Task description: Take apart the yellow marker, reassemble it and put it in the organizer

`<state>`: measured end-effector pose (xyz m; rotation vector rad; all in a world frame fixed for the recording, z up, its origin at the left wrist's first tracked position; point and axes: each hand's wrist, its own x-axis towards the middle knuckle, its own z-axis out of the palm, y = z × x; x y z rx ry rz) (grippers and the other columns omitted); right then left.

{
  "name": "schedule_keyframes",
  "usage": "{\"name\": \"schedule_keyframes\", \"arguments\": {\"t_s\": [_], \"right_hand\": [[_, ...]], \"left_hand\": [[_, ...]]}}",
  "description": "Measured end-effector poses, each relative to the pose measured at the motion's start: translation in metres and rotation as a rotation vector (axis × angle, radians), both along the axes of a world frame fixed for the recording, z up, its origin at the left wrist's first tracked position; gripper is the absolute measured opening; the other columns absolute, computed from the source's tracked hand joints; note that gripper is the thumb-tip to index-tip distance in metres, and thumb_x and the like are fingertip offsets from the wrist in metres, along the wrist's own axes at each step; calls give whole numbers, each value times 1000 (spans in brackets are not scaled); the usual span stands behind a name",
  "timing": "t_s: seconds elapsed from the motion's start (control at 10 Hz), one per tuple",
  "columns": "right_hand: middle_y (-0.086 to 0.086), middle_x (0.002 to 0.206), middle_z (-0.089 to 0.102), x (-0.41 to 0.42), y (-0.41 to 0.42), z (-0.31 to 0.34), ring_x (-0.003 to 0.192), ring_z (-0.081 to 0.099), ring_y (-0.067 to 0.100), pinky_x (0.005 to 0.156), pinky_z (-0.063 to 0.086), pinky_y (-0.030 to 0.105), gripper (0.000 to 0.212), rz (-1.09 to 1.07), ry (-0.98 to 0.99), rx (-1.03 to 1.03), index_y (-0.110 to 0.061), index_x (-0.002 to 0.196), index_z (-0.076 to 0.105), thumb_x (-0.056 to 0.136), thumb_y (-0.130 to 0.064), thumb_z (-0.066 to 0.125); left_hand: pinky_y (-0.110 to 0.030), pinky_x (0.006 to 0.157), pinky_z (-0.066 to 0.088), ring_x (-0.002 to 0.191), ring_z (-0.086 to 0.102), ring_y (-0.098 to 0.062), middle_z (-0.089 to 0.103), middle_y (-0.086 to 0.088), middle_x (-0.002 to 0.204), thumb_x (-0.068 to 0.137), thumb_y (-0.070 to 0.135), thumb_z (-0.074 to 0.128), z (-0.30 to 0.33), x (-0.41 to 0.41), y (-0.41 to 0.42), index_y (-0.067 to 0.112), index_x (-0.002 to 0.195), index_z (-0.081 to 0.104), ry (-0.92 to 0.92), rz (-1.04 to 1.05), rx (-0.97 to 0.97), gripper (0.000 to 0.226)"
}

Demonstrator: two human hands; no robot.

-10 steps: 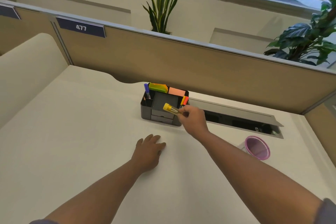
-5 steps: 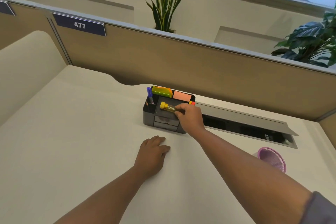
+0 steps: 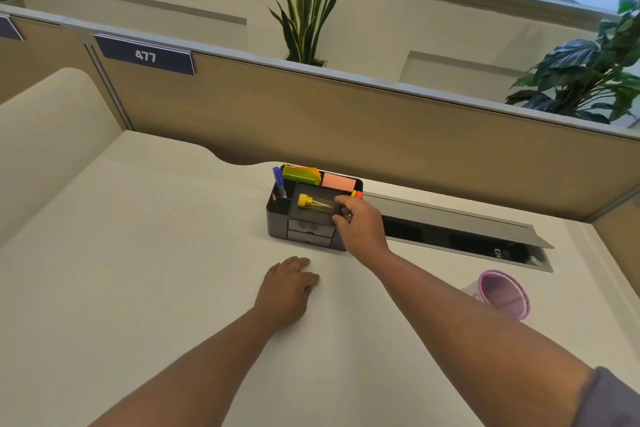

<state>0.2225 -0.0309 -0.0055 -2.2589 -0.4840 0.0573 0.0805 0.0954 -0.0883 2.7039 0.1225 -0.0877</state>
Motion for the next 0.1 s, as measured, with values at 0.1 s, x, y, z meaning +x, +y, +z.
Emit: {"name": "schedule_keyframes", "arguments": {"t_s": [0.1], "right_hand": [[3, 129, 69, -11, -13, 7, 119, 63, 21, 95, 49, 29, 43, -16, -13, -18, -19, 134, 63, 93, -11, 70]], "left_hand": [[-38, 118, 31, 150, 33, -23, 42, -5, 160, 102, 26, 46, 19, 0, -3, 26, 138, 61, 91, -24, -6, 39]]}}
